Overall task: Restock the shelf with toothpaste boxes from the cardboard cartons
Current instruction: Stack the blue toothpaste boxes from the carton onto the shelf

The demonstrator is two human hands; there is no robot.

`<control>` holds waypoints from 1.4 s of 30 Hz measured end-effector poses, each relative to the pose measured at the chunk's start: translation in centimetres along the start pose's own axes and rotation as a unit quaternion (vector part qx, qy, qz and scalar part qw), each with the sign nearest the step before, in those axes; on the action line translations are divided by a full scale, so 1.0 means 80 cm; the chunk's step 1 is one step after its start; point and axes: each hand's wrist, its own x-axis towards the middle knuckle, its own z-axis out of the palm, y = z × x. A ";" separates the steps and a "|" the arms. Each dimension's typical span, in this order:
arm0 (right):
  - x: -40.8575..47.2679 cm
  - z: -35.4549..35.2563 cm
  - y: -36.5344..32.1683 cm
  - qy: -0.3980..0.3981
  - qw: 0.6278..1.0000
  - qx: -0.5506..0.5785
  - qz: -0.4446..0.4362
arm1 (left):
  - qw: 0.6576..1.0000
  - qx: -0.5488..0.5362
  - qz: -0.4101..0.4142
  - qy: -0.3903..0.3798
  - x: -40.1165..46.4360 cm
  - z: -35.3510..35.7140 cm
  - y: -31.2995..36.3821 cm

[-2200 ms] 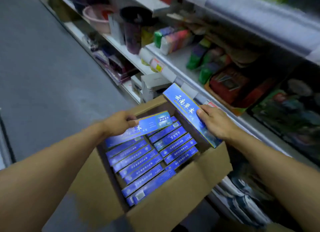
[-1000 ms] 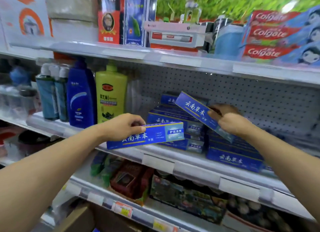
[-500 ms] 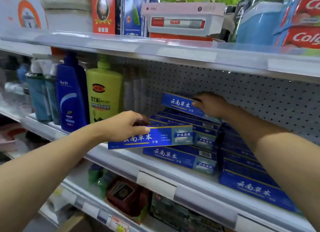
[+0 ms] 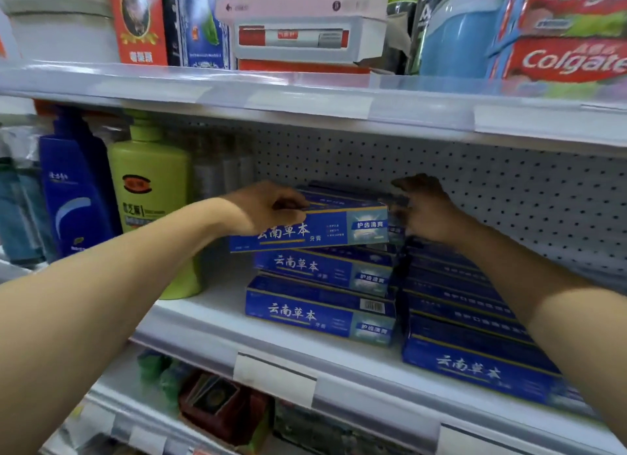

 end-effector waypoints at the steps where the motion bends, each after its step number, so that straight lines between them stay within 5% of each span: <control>1: -0.007 -0.002 0.009 -0.006 1.000 0.000 0.009 | 1.000 0.013 0.011 -0.002 0.009 0.000 0.004; 9: -0.070 -0.008 0.065 -0.066 0.994 0.030 0.078 | 0.994 0.099 0.047 -0.021 0.063 0.024 0.023; 21: -0.115 -0.010 0.059 -0.130 0.986 0.010 0.102 | 0.980 0.179 0.013 0.086 0.046 0.043 0.009; 42: -0.238 -0.005 -0.218 -0.157 0.983 0.051 -0.085 | 0.964 0.207 -0.161 0.037 -0.283 0.018 -0.053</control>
